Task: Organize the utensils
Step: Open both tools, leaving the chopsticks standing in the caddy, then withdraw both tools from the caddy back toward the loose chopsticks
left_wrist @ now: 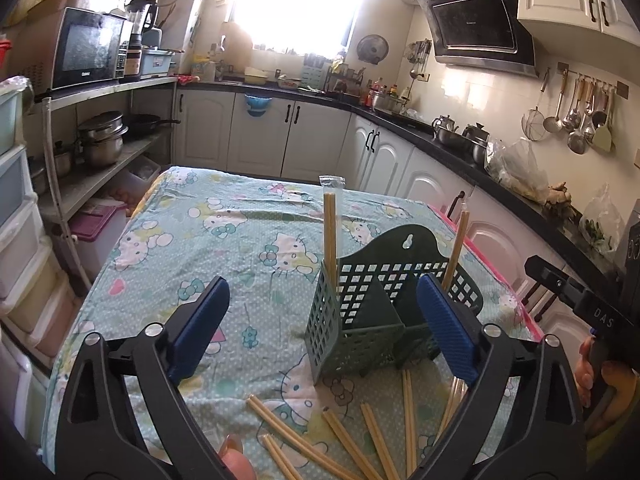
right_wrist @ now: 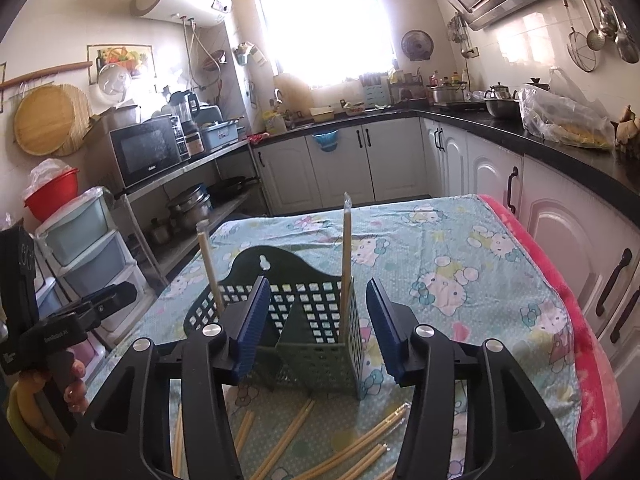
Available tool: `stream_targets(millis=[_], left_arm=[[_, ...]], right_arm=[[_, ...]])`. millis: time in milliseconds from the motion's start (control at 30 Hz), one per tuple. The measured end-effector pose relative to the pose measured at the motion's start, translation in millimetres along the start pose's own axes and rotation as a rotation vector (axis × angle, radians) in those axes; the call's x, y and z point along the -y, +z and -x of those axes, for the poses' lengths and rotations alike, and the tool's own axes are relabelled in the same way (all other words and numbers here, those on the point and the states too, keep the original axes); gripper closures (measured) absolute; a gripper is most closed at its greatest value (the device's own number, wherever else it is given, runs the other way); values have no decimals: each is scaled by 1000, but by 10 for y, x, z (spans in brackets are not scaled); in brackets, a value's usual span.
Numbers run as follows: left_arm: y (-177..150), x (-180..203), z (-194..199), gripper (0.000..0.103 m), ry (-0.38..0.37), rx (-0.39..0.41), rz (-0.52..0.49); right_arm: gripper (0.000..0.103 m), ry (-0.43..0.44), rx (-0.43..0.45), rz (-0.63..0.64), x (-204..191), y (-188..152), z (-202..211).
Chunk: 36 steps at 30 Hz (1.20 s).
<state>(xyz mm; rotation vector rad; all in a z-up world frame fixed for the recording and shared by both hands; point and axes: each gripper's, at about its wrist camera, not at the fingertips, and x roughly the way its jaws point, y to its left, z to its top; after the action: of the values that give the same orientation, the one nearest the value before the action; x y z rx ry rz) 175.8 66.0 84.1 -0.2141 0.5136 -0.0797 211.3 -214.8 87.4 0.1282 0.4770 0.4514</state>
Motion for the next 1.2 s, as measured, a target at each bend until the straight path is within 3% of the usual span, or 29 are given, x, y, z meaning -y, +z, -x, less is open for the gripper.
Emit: stream_targets(millis=[467, 1200], left_arm=[[-164, -120, 87, 11, 2, -23, 41], [-535, -321, -59, 11, 43, -138, 86]], right_arm=[[50, 12, -39, 40, -118, -165, 58], [50, 56, -183, 79, -286, -598, -99]])
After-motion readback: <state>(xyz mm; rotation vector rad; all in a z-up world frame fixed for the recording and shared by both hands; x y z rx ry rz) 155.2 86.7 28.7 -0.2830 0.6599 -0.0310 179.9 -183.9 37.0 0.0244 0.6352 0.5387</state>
